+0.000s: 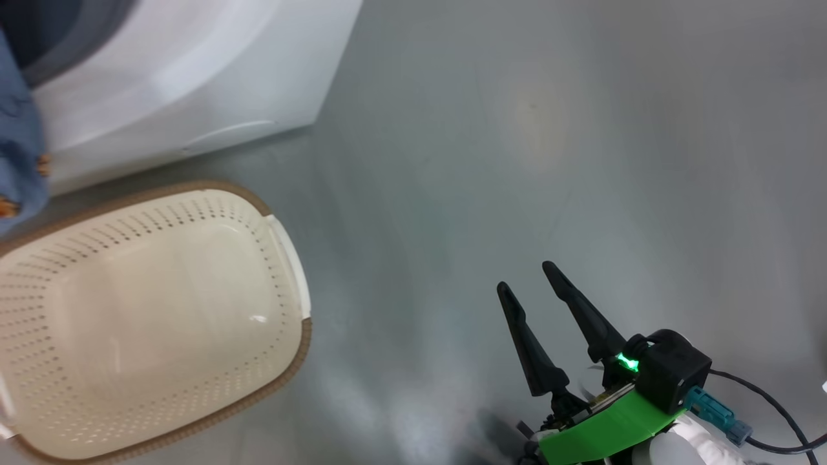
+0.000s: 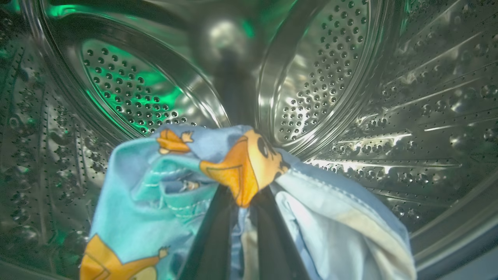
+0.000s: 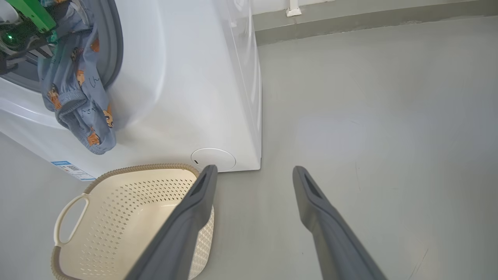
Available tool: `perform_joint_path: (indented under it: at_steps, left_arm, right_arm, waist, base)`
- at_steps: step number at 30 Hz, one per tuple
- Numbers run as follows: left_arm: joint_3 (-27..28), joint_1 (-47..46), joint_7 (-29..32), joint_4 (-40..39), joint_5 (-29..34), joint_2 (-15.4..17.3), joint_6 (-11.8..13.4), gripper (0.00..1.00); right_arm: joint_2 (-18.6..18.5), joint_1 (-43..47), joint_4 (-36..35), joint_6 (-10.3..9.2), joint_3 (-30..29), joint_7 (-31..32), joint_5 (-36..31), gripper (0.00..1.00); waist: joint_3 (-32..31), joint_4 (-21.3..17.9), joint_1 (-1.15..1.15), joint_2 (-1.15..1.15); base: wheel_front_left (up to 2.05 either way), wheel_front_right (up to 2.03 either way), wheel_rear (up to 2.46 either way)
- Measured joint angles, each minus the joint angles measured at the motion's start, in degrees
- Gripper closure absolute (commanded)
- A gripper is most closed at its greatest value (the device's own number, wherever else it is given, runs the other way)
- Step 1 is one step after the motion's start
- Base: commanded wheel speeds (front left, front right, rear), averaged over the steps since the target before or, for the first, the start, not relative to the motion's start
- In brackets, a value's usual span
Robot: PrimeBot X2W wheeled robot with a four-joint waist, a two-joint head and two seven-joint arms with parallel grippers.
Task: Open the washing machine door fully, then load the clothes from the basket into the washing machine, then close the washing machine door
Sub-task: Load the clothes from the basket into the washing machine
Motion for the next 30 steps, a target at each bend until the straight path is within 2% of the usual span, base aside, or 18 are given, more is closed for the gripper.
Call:
perform_joint_path:
  at_steps: [8, 14, 15, 18, 19, 20, 24, 30]
  left_arm:
    - [2.64, -7.02, 0.0, -1.97, -0.3, 2.27, 0.6, 1.0]
    - [3.53, -9.21, -0.08, -2.1, -0.08, 2.27, 1.26, 1.0]
    - [3.21, -9.19, -0.07, -0.66, -0.08, 2.2, 1.03, 0.89]
    - [2.6, -9.25, -0.07, 3.34, 0.18, 2.07, 1.09, 0.46]
    - [2.24, -9.25, -0.05, 4.74, 0.25, 2.03, 1.08, 0.19]
    - [1.98, -9.25, -0.05, 6.12, 0.49, 1.99, 1.14, 0.0]
    - [0.96, -9.55, 0.0, 9.96, 1.13, 1.33, 2.47, 0.0]
    - [-1.12, -10.27, 0.37, 15.26, 1.89, -1.01, 3.01, 0.0]
  right_arm:
    - [0.05, -0.16, -1.25, 0.0, 0.04, 0.0, 1.15, 0.0]
    - [0.13, -0.51, -1.35, 0.0, 0.08, 0.0, 1.23, 0.0]
    - [0.15, -0.55, -1.34, 0.0, 0.09, 0.0, 1.34, 0.0]
    - [0.18, -0.88, -1.18, 0.0, 0.26, 0.0, 1.51, 0.0]
    - [0.18, -1.16, -1.1, 0.0, 0.27, 0.0, 1.53, 0.0]
    - [0.19, -1.26, -1.02, 0.0, 0.26, 0.0, 1.54, 0.0]
    - [0.19, -1.29, -0.66, 0.0, 0.04, 0.0, 1.54, 0.0]
    - [0.19, -1.34, 0.1, 0.0, -0.49, 0.0, 1.51, 0.0]
  waist:
    - [3.71, -2.02, 0.0, 0.0]
    - [5.39, -2.72, 0.0, 0.0]
    - [5.42, -2.64, 0.0, 0.0]
    - [5.24, -2.17, 0.0, 0.0]
    - [5.13, -1.98, 0.0, 0.0]
    - [4.96, -1.83, 0.0, 0.0]
    - [4.05, -0.94, 0.0, 0.0]
    - [1.91, 0.67, 0.0, 0.0]
  base:
    - [0.0, 0.0, 0.0]
    - [0.0, 0.0, 0.0]
    - [0.0, 0.0, 0.0]
    - [0.0, 0.0, 0.0]
    - [0.0, 0.0, 0.0]
    - [0.0, 0.0, 0.0]
    - [0.0, 0.0, 0.0]
    - [0.0, 0.0, 0.0]
